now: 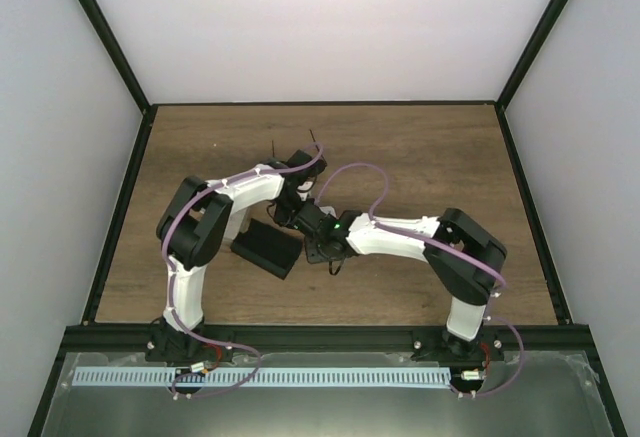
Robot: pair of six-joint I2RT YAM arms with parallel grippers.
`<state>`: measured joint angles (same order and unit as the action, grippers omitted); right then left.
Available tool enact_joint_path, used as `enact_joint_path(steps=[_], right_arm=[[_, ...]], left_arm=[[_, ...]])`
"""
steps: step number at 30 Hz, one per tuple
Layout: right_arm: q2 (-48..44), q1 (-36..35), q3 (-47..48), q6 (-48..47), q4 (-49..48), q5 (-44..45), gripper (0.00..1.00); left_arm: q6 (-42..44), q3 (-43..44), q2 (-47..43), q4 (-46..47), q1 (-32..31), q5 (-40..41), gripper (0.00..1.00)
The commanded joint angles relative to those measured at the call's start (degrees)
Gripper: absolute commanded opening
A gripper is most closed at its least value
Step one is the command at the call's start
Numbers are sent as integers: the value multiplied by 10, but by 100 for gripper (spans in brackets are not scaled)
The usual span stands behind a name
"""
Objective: Organize the sunglasses
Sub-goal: Adjust the glasses cleaning cloth at the center of the board.
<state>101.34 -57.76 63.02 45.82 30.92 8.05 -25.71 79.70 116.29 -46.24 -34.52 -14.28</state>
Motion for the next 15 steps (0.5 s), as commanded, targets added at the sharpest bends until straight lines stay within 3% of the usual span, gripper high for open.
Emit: enact_joint_path(steps=[1, 15], right_arm=[[30, -1, 31, -11, -13, 22, 41], [60, -5, 45, -23, -13, 14, 37]], left_arm=[[3, -19, 42, 39, -1, -18, 4], [8, -19, 43, 35, 1, -23, 4]])
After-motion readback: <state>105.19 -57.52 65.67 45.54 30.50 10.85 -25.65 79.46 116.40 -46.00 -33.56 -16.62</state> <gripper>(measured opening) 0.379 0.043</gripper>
